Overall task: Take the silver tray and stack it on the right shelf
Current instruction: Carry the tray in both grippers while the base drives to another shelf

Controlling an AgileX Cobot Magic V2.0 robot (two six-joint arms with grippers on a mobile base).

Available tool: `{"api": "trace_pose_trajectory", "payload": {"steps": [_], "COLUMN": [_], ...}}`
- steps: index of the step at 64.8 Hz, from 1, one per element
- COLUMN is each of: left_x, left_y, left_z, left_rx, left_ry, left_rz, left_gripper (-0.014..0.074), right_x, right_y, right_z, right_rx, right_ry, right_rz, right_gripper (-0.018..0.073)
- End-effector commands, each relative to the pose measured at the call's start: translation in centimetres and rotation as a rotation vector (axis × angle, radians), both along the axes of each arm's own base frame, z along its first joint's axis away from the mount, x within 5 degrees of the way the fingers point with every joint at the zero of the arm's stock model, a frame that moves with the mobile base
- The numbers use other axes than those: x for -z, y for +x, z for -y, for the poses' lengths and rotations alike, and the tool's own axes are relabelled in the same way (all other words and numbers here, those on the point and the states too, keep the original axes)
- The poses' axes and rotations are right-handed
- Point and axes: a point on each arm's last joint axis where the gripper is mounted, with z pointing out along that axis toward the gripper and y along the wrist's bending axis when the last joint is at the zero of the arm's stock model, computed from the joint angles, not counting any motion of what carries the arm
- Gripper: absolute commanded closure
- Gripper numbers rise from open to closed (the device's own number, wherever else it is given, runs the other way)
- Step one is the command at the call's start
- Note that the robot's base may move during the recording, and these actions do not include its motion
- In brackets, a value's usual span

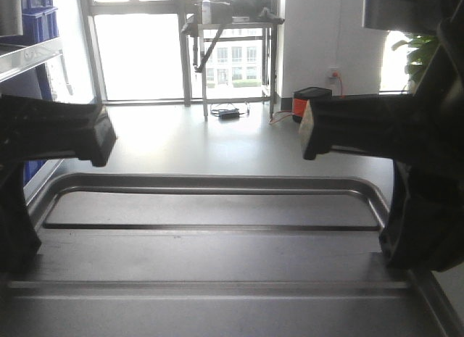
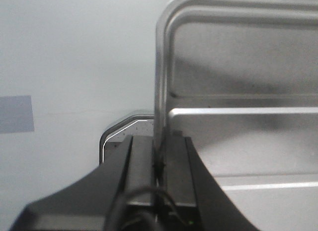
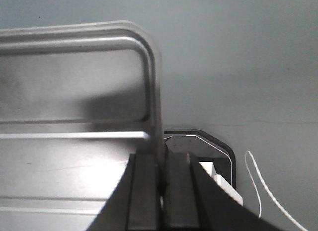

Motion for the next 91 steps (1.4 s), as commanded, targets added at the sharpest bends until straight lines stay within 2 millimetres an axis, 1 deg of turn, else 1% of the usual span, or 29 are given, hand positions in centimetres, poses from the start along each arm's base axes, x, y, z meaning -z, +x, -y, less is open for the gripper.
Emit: {"api": "trace_pose_trajectory", "payload": {"steps": [1,91], "left_x": [-1.06,-1.07], "left_y": [-0.02,-0.02], "left_z": [-0.63,-0.63], "left_rx": [0.008,0.008], "left_ry": [0.044,0.044], "left_rz": [0.033,0.033], "left_gripper": [0.0687,0.0687], "right_x": [-0.96,-0.92], "right_y": [0.33,0.29], "right_z": [0.71,0.94], "right_rx": [0.000,0.011], "right_ry": [-0.051,-0.070], "right_rz": [0.044,0.032], "right_gripper": [0.0500,0.0500]}}
